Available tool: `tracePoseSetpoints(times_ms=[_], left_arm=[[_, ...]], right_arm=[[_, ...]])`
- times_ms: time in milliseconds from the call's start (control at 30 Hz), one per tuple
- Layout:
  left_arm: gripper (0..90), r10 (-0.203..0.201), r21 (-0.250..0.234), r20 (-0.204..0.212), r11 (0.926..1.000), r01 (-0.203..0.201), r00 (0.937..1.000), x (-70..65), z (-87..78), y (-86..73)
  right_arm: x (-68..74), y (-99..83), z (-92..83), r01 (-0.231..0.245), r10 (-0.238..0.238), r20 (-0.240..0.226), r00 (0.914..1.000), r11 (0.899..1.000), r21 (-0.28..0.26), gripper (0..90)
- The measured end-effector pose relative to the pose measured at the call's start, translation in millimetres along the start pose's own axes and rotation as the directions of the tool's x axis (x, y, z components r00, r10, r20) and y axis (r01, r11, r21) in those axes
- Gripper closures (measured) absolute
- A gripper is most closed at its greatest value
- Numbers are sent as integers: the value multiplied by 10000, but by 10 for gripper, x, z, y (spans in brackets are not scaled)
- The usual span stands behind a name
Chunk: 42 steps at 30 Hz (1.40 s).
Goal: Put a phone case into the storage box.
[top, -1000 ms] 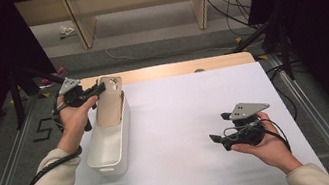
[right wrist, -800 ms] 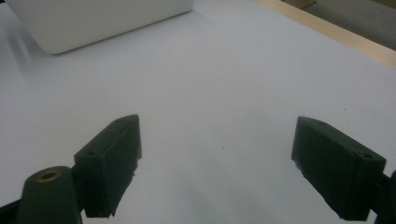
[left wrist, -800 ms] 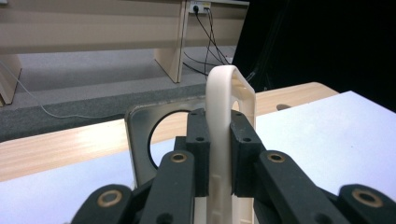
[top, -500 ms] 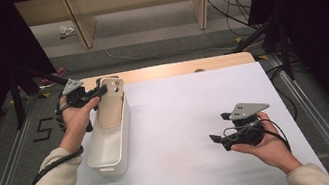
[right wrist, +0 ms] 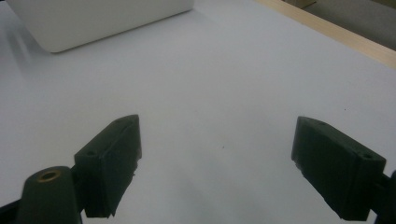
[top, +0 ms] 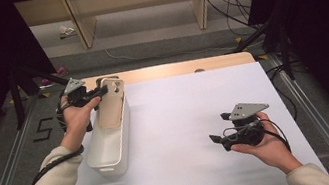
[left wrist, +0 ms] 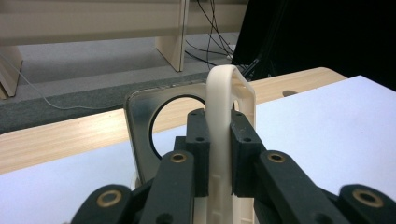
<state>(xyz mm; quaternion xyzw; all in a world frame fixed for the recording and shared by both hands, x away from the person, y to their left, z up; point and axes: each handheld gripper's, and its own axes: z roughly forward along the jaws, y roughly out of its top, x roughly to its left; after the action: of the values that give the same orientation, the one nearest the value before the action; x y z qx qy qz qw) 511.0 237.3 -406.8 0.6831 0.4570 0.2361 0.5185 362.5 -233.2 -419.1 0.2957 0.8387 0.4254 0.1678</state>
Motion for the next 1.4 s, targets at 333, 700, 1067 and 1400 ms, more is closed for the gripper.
tracePoseSetpoints(times_ms=[333, 700, 1067, 1400], left_arm=[[794, 272, 494, -35, 9984, -270, 9996, -4, 53, 15], [759, 416, 923, -179, 9949, -398, 9990, 73, 68, -8], [718, 841, 1256, -475, 9890, -776, 9953, 87, 99, 10], [656, 1223, 1624, -994, 9811, -1052, 9875, 83, 148, 4]], right_arm=[[-1, 1, -1, 5, -5, -11, 10000, 10000, -5, 170], [1, -2, 8, 15, -15, -13, 10000, 10000, 37, 170], [1, -5, 14, 27, -26, -65, 10000, 10000, 64, 170], [0, -6, 12, 15, -15, -51, 10000, 10000, 61, 170]])
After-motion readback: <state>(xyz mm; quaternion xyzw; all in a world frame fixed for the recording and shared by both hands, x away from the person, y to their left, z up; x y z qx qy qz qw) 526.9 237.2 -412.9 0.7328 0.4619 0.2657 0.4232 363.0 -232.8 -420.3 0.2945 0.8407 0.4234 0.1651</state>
